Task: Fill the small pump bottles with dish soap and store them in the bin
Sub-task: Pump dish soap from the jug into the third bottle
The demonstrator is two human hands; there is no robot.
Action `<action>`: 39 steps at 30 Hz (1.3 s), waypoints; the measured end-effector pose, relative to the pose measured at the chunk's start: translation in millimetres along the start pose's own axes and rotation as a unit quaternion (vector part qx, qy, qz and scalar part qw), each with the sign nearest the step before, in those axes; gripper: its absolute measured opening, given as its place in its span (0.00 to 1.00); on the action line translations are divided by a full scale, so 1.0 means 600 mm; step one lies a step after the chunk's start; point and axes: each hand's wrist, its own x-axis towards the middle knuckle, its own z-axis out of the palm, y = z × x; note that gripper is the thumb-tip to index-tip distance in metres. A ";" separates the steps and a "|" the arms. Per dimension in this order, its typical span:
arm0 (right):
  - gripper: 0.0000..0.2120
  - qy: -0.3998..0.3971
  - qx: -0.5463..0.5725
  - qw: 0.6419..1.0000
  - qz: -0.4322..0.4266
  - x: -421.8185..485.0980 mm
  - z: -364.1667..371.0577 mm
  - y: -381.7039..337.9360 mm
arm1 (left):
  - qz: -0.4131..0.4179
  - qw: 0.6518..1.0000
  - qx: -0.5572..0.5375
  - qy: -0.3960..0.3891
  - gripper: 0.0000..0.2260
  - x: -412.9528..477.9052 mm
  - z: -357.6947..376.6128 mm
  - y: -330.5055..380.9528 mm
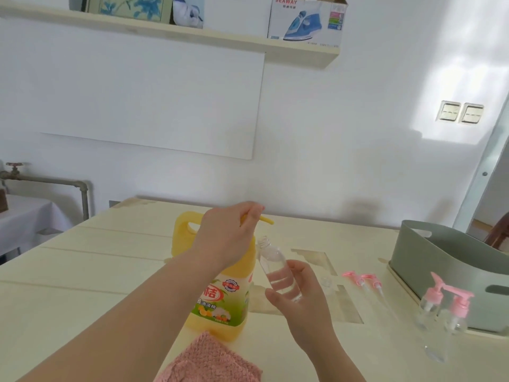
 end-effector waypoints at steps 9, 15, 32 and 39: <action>0.33 -0.011 0.137 0.988 0.072 -0.020 -0.009 0.018 | 0.072 0.990 -0.030 0.115 0.17 -0.050 0.020 -0.004; 0.36 -0.023 0.163 0.983 0.084 -0.035 -0.042 0.040 | 0.113 0.982 -0.065 0.140 0.09 -0.140 0.097 -0.009; 0.17 -0.057 -0.052 0.989 0.128 -0.064 -0.086 0.103 | -0.140 0.939 -0.296 -0.108 0.14 -0.154 0.199 0.011; 0.19 -0.018 -0.104 0.984 0.142 -0.068 -0.081 0.120 | -0.144 0.941 -0.283 -0.114 0.15 -0.157 0.213 0.001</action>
